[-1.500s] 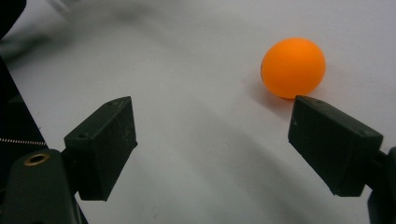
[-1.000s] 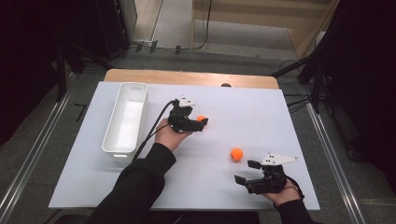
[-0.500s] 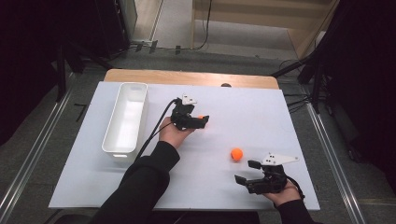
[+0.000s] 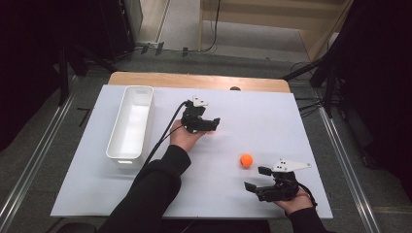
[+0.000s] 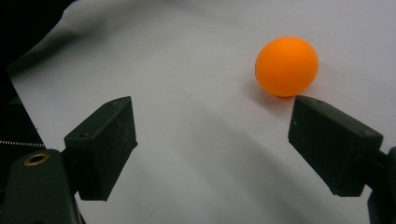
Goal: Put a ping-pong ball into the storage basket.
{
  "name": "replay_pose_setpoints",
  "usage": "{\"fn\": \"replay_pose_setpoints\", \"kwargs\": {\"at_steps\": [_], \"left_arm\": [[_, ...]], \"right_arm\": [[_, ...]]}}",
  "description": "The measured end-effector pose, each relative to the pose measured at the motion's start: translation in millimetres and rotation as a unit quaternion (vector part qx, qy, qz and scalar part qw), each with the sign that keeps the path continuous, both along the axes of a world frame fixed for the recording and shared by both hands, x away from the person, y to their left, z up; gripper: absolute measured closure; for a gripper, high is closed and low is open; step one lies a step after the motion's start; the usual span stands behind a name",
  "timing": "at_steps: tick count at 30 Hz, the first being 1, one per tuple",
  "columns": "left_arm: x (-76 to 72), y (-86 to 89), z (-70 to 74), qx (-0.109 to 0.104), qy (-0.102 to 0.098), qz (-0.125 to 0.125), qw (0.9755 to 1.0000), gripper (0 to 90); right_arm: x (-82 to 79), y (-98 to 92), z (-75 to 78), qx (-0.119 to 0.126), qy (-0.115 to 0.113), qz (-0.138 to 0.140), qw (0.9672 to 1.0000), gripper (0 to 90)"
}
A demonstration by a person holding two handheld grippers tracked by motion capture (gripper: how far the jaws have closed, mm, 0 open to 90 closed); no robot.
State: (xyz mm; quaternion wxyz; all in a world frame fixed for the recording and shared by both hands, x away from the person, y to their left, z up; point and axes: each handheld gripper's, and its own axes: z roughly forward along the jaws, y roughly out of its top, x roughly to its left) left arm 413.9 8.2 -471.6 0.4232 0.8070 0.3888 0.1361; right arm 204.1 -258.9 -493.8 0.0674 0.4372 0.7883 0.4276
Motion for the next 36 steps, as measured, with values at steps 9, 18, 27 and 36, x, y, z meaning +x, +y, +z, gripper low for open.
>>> {"fn": "replay_pose_setpoints", "kwargs": {"at_steps": [9, 18, 27, 36], "left_arm": [[3.9, -0.6, -5.4, -0.001, 0.003, 0.009, 1.0, 22.1], [4.6, -2.9, -11.0, 0.007, 0.003, 0.008, 0.9999, 22.1], [4.3, -5.6, -15.6, 0.01, 0.008, 0.009, 0.9999, 22.0], [4.1, -8.6, -20.5, 0.012, 0.012, 0.009, 0.9998, 22.0]], "right_arm": [[-0.2, 0.3, 0.2, 0.0, 0.001, 0.0, 1.0, 13.6], [-0.2, -0.2, 0.1, -0.001, 0.001, 0.0, 1.0, 13.6], [-0.3, -0.1, 0.1, 0.0, 0.001, 0.0, 1.0, 13.6], [-0.4, -0.2, 0.2, 0.001, 0.0, 0.001, 1.0, 13.6]]}}
